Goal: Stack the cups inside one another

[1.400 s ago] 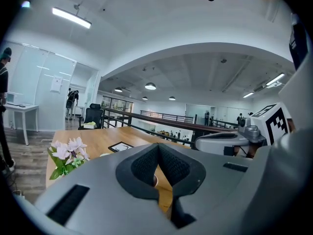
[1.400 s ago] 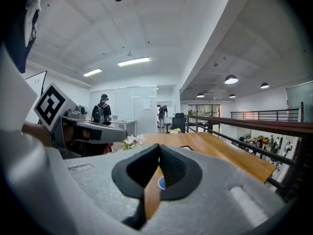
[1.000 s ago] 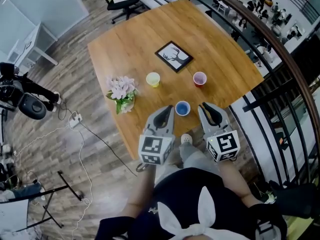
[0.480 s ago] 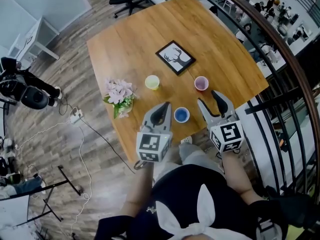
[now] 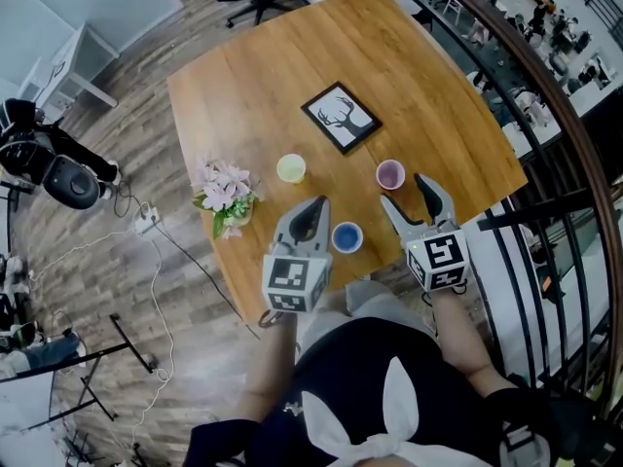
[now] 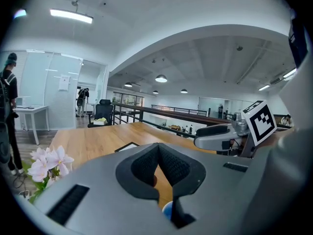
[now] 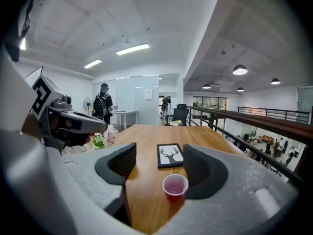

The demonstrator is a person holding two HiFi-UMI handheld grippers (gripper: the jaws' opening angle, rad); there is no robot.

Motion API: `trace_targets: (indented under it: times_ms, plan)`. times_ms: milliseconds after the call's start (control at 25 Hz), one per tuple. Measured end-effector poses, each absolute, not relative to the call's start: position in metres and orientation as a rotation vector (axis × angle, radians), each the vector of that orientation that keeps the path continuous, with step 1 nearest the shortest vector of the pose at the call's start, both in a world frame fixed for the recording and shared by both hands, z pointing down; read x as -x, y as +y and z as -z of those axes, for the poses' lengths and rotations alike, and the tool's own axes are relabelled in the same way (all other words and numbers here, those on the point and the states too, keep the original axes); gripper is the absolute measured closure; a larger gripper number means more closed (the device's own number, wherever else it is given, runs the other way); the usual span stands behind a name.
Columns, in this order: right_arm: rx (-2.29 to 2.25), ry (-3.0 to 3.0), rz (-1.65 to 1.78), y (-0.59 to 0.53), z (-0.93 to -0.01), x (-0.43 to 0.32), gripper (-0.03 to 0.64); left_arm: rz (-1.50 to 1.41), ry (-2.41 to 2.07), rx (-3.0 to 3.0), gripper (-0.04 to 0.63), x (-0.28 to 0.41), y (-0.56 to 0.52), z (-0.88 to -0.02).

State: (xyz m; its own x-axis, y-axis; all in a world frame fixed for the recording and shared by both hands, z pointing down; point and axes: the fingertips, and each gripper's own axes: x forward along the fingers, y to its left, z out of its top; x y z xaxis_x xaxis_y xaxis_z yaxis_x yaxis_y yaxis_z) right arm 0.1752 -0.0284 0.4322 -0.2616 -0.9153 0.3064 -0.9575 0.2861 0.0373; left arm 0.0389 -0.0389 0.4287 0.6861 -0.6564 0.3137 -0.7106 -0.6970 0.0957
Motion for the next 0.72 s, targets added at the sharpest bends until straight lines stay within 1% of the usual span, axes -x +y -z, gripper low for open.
trace_targets:
  times_ms: [200, 720]
  plan:
    - [-1.652, -2.288, -0.259, -0.043, -0.455, -0.181, 0.302, -0.38, -1.164, -2.643, 0.578, -0.037, -0.049, -0.439]
    - [-1.565, -2.23, -0.353, -0.066, -0.511, -0.191, 0.279, -0.409, -1.205, -2.544, 0.578, -0.027, -0.057, -0.47]
